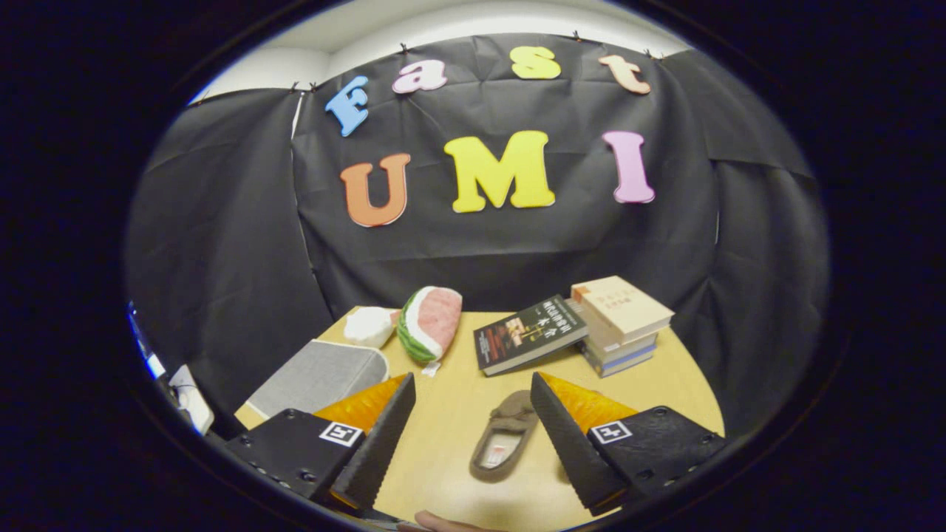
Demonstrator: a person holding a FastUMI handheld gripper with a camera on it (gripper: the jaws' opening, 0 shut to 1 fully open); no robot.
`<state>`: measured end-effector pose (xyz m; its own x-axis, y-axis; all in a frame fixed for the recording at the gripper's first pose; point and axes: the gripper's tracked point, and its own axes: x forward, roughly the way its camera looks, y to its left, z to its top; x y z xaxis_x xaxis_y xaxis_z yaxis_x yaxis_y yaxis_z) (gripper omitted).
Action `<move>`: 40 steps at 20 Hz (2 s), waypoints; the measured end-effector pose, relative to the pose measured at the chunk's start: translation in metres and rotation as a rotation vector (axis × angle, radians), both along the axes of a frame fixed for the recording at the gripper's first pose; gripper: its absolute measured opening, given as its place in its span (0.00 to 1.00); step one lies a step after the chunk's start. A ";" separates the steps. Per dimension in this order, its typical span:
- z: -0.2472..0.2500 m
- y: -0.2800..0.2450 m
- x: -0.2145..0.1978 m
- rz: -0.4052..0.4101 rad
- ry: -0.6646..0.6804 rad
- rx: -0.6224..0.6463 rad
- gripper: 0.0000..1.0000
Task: Open the storage box then place both shoes into the box .Put the left shoe in first, then the right shoe, with the right side of both shoes facing outward in a uniform manner.
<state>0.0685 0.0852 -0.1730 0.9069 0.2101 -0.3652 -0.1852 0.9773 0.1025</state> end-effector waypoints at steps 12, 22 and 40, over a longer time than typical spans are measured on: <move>-0.116 0.138 0.060 0.202 0.345 0.180 0.96; -0.134 0.163 0.077 0.328 0.567 0.390 0.94; -0.152 0.192 0.071 0.455 0.749 0.535 0.73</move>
